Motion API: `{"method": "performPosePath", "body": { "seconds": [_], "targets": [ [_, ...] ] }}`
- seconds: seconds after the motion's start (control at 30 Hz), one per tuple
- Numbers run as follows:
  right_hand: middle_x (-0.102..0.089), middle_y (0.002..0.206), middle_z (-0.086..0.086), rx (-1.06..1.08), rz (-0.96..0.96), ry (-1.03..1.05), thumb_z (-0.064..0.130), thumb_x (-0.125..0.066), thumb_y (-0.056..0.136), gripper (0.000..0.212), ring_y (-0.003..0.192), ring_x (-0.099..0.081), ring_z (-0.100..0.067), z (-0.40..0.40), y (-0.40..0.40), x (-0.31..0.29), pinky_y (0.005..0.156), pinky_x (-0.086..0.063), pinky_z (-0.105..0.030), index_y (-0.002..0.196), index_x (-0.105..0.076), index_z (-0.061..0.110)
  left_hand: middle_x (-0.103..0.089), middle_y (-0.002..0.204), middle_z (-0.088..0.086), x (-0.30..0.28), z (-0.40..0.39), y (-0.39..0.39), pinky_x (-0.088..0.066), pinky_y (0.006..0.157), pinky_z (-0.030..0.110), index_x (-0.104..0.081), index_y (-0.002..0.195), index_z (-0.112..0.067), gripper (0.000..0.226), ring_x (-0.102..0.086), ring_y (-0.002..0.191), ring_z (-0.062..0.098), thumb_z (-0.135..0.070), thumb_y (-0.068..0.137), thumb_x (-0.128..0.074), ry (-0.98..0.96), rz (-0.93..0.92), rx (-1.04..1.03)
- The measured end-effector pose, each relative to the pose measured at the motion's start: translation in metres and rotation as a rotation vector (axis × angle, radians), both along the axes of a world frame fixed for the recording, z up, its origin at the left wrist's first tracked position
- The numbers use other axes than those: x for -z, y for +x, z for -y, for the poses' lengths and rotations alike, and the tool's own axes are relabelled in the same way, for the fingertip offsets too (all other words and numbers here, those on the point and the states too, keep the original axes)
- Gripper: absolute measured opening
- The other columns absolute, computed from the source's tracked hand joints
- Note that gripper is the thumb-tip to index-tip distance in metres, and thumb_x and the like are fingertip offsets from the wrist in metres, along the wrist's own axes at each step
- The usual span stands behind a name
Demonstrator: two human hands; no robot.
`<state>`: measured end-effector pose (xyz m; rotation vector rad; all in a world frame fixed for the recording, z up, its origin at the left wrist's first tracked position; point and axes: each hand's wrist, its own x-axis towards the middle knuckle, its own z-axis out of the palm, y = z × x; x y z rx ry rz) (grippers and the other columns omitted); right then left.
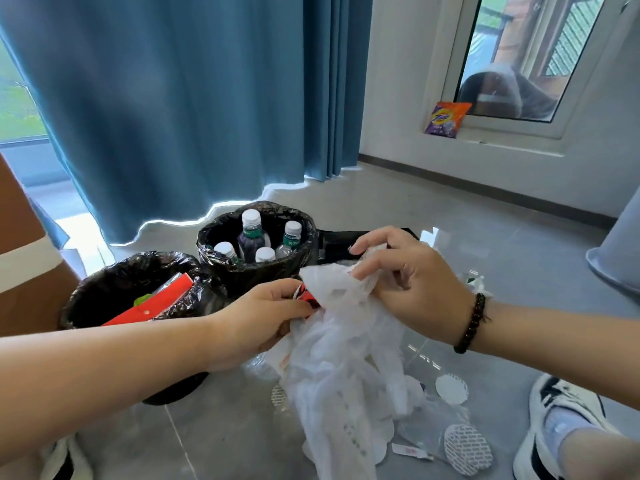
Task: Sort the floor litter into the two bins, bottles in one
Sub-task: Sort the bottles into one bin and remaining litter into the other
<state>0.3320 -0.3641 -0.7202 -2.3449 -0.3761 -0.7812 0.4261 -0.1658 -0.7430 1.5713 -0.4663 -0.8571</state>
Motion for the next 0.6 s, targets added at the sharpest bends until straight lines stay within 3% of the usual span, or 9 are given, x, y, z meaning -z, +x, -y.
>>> {"method": "performPosePath", "body": {
  "seconds": [0.07, 0.13, 0.23, 0.3, 0.37, 0.5, 0.6],
  "targets": [
    [-0.054, 0.115, -0.013, -0.054, 0.091, -0.211, -0.002, -0.06, 0.08, 0.019, 0.07, -0.047, 0.007, 0.004, -0.004, 0.0, 0.069, -0.037, -0.008, 0.087, -0.073, 0.009, -0.072, 0.096, 0.015, -0.005, 0.0, 0.002, -0.056, 0.073, 0.036, -0.073, 0.097, -0.008, 0.021, -0.067, 0.083, 0.028, -0.01, 0.087, -0.055, -0.013, -0.075, 0.016],
    [-0.047, 0.122, -0.018, -0.092, 0.118, -0.343, -0.004, -0.056, 0.083, 0.023, 0.079, -0.047, 0.001, 0.007, -0.006, 0.003, 0.073, -0.043, -0.018, 0.098, -0.071, 0.004, -0.07, 0.083, 0.008, -0.011, -0.003, 0.003, -0.053, 0.06, 0.029, -0.075, 0.08, -0.013, 0.025, -0.061, 0.072, 0.024, -0.024, 0.075, -0.053, 0.011, -0.135, 0.071],
    [-0.038, 0.131, -0.016, -0.09, 0.102, -0.47, -0.001, -0.052, 0.085, 0.032, 0.086, -0.056, -0.025, 0.01, -0.01, 0.009, 0.071, -0.052, -0.036, 0.114, -0.064, 0.002, -0.068, 0.094, 0.011, -0.01, -0.008, 0.011, -0.055, 0.061, 0.031, -0.073, 0.098, -0.012, 0.045, -0.064, 0.073, 0.026, -0.042, 0.073, -0.051, -0.041, -0.192, 0.099],
    [-0.033, 0.134, -0.012, -0.078, 0.064, -0.554, 0.006, -0.049, 0.089, 0.035, 0.087, -0.058, -0.033, 0.009, -0.012, 0.011, 0.069, -0.053, -0.04, 0.123, -0.059, 0.002, -0.069, 0.099, 0.011, -0.009, -0.01, 0.012, -0.057, 0.066, 0.034, -0.074, 0.1, -0.014, 0.052, -0.066, 0.078, 0.026, -0.052, 0.074, -0.049, -0.054, -0.159, 0.12],
    [-0.033, 0.133, -0.011, -0.087, 0.057, -0.619, 0.016, -0.046, 0.095, 0.036, 0.089, -0.059, -0.032, 0.006, -0.014, 0.011, 0.072, -0.053, -0.039, 0.126, -0.056, 0.001, -0.071, 0.095, 0.01, -0.01, -0.011, 0.008, -0.057, 0.066, 0.033, -0.074, 0.098, -0.016, 0.043, -0.066, 0.078, 0.023, -0.047, 0.073, -0.059, -0.025, -0.054, 0.146],
    [-0.038, 0.131, -0.011, -0.183, 0.009, -0.573, 0.027, -0.044, 0.098, 0.038, 0.097, -0.06, -0.029, -0.002, -0.016, 0.012, 0.08, -0.053, -0.039, 0.126, -0.056, 0.005, -0.069, 0.109, 0.021, -0.006, -0.015, 0.007, -0.056, 0.067, 0.033, -0.066, 0.112, -0.015, 0.04, -0.066, 0.089, 0.029, -0.021, 0.073, -0.07, 0.048, 0.102, 0.12],
    [-0.042, 0.133, -0.007, -0.174, -0.055, -0.364, 0.034, -0.052, 0.094, 0.046, 0.118, -0.05, -0.018, -0.007, -0.015, 0.012, 0.095, -0.047, -0.033, 0.132, -0.048, 0.01, -0.069, 0.111, 0.022, -0.008, -0.019, 0.009, -0.053, 0.083, 0.049, -0.066, 0.112, -0.019, 0.04, -0.066, 0.094, 0.035, -0.008, 0.073, -0.064, 0.052, 0.169, 0.05]
  ]
}}
